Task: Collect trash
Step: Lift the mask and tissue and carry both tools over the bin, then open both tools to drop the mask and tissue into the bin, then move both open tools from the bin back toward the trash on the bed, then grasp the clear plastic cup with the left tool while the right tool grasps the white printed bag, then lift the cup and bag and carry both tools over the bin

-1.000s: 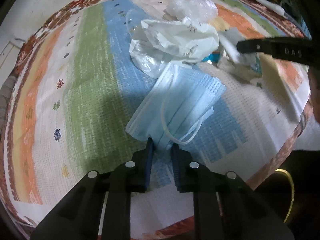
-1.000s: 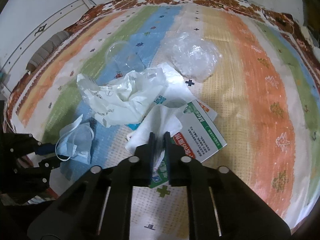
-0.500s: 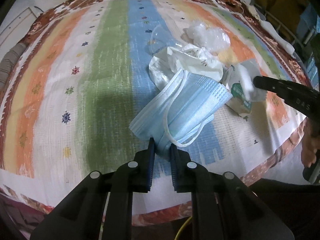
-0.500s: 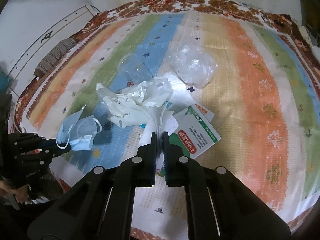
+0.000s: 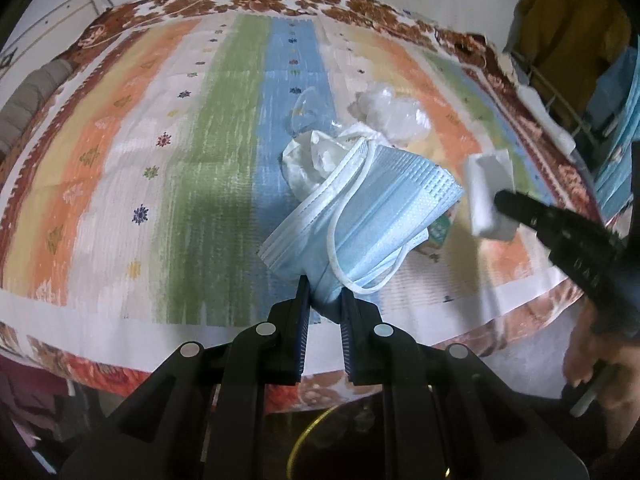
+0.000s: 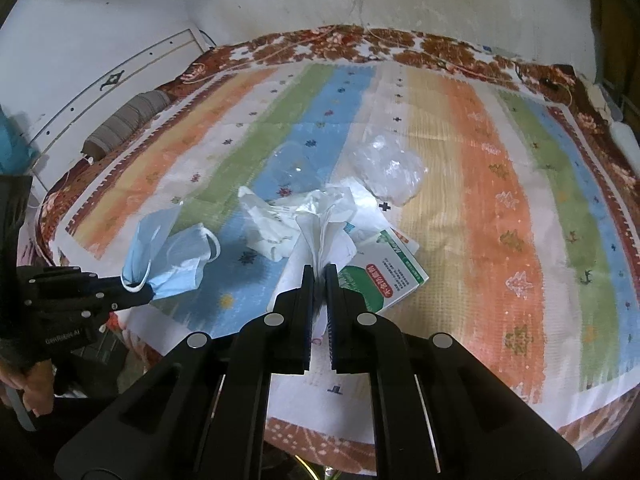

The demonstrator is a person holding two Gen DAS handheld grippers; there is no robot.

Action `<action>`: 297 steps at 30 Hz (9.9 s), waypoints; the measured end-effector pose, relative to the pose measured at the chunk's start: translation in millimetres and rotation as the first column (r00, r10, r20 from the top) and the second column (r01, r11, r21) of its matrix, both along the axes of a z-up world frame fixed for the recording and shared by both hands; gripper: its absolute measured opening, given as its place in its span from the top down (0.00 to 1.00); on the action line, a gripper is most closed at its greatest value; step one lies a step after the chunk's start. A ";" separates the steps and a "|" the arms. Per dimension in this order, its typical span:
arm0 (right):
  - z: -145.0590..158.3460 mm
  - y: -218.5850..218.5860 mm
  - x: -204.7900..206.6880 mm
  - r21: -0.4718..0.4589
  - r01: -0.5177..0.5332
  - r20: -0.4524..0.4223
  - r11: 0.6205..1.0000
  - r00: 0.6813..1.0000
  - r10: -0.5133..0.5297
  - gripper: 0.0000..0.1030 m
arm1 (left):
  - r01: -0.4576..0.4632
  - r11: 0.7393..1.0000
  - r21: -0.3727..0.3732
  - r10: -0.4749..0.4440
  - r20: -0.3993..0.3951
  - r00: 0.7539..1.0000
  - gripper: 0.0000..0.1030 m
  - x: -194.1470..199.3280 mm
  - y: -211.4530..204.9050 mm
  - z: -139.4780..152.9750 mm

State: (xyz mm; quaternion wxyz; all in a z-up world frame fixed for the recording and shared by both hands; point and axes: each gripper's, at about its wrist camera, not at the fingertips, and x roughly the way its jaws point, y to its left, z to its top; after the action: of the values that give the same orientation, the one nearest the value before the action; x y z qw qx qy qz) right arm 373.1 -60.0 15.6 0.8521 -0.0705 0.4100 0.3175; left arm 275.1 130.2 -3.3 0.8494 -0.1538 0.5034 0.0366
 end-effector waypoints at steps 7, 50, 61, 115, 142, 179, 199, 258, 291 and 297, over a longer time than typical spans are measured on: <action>7.3 -9.6 -18.2 0.024 0.004 -0.012 1.000 1.000 -0.004 0.95 | -0.034 0.995 -0.089 0.038 0.043 0.998 0.87 -21.4 0.6 17.8; -1.2 -63.9 -152.5 0.095 -0.031 -0.041 0.995 0.999 0.035 0.95 | -0.053 0.956 -0.289 0.105 0.167 0.980 0.87 -150.4 -51.5 25.5; -17.6 -83.0 -188.6 0.093 -0.047 -0.078 0.995 0.995 0.054 0.95 | -0.037 0.958 -0.284 0.085 0.160 0.983 0.86 -170.9 -72.0 12.8; -44.4 -89.2 -185.0 0.043 0.009 -0.194 0.999 0.981 -0.001 0.45 | -0.171 0.973 -0.155 0.188 0.098 0.977 0.30 -168.7 -57.7 7.6; 6.5 -59.4 -126.5 0.080 -0.072 -0.016 0.994 0.997 0.074 0.09 | -0.220 0.974 -0.051 0.225 0.163 0.960 0.06 -71.6 13.5 45.6; -18.8 30.9 -22.6 0.026 -0.197 0.110 0.980 0.975 0.193 0.09 | 0.006 0.981 -0.195 0.046 0.261 0.964 0.07 63.6 70.6 7.6; -46.7 57.1 33.6 -0.008 -0.216 0.071 0.976 0.974 0.216 0.15 | 0.070 0.946 -0.316 0.004 0.228 0.974 0.11 150.6 89.4 -41.9; -3.8 52.9 16.3 -0.025 -0.148 0.110 0.989 0.983 0.150 0.94 | 0.001 0.994 -0.105 0.022 0.217 0.976 0.94 108.6 90.1 32.2; 46.8 -27.2 -73.4 0.110 -0.051 0.088 0.993 0.995 0.042 0.94 | -0.013 0.998 -0.061 0.028 0.262 0.965 0.94 -27.6 1.5 90.8; 45.3 -38.4 -91.6 0.126 -0.044 0.073 0.991 0.997 0.035 0.94 | -0.014 0.995 -0.098 0.041 0.289 0.957 0.94 -53.3 -8.3 95.8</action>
State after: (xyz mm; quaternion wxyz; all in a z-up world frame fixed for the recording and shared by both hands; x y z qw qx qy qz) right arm 281.5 -98.4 60.9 0.8623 -0.0351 0.3571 0.3573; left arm 221.8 122.0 92.5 0.9053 -0.2046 0.3723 0.0015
